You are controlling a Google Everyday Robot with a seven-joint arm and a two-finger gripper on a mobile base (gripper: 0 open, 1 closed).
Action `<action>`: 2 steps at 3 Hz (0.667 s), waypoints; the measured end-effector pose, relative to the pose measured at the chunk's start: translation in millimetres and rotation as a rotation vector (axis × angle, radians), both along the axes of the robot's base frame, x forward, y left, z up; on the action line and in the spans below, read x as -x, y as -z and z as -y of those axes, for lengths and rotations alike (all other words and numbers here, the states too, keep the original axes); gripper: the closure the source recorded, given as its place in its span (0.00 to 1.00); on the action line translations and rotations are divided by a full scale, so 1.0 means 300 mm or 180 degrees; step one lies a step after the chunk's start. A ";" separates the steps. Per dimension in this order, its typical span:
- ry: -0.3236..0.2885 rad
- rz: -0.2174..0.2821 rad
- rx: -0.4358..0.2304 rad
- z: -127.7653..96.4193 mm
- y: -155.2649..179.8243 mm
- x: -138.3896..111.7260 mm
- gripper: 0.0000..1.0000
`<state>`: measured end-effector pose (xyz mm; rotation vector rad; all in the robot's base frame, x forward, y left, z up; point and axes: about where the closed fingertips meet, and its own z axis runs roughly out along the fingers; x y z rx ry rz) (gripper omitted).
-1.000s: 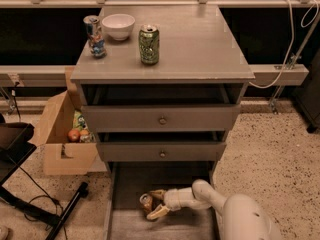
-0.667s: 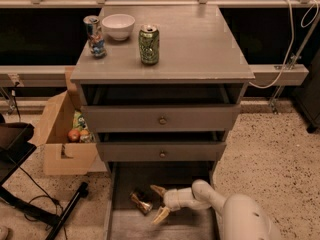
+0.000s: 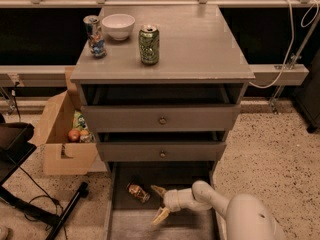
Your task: Place orange can into bottom drawer
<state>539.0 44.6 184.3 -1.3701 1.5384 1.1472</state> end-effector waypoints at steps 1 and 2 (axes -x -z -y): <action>0.0156 -0.0018 0.0102 0.074 -0.135 -0.020 0.00; 0.0519 -0.0021 0.0352 0.231 -0.352 -0.070 0.00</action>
Offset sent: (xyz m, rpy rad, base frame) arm -0.0728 -0.0606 0.2453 -0.2164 0.0902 -0.0893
